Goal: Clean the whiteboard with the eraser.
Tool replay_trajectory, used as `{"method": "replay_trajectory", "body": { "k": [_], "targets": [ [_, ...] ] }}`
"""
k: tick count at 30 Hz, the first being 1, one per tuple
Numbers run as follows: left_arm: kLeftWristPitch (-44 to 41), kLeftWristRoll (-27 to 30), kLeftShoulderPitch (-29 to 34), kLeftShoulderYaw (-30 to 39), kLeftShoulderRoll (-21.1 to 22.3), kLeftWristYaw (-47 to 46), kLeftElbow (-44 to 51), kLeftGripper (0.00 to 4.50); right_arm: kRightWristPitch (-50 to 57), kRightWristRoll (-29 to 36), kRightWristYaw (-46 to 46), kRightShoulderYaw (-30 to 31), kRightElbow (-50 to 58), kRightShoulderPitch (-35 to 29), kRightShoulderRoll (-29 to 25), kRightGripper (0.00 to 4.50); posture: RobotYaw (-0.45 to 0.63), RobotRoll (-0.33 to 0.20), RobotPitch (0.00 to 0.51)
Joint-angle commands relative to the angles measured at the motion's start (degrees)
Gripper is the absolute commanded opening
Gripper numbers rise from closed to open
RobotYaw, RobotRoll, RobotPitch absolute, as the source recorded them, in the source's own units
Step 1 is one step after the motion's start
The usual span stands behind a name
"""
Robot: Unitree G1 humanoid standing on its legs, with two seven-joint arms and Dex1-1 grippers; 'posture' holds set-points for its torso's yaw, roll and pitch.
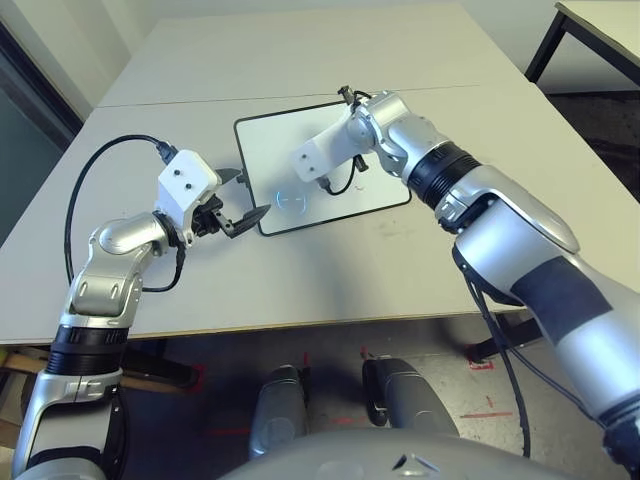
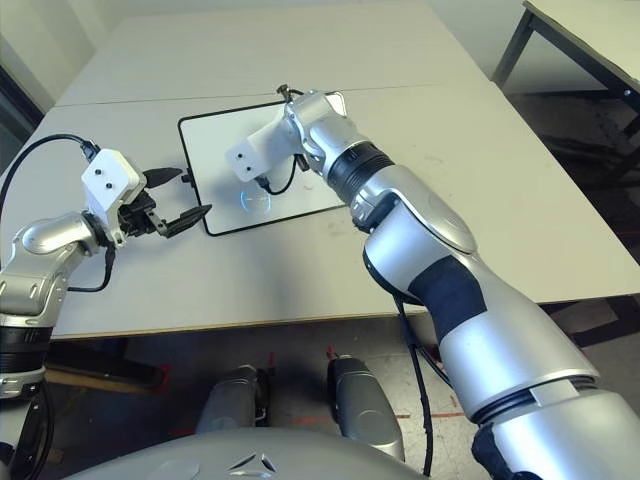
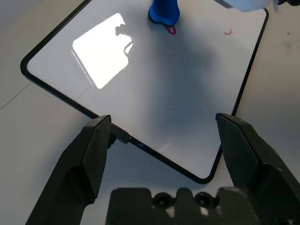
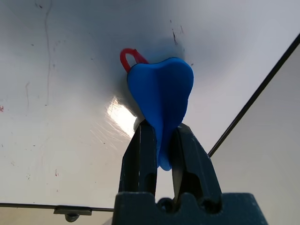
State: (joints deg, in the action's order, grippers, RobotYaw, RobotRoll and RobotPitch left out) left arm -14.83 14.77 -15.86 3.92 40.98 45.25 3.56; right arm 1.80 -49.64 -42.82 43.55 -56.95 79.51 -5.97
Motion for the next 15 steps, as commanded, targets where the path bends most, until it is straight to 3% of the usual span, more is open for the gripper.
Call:
{"method": "replay_trajectory", "body": {
  "k": [1,9,15],
  "targets": [
    [-0.39,-0.33,0.70,0.56,0.28,-0.10,0.66,4.50,-0.45,-1.03,-1.87,2.20,3.05,-3.96,0.03,0.25,0.00,0.000,0.091],
    [-0.12,-0.35,0.80,0.64,0.37,-0.02,0.32,4.50,0.66,-2.27,-4.02,2.49,8.63,-7.29,-1.28,0.25,0.00,0.000,0.092],
    [0.18,-0.38,0.48,0.53,0.39,0.26,-0.17,4.50,1.19,-2.88,-2.53,1.59,6.59,-6.20,-1.59,0.25,-0.01,0.000,0.091]
  ]
}}
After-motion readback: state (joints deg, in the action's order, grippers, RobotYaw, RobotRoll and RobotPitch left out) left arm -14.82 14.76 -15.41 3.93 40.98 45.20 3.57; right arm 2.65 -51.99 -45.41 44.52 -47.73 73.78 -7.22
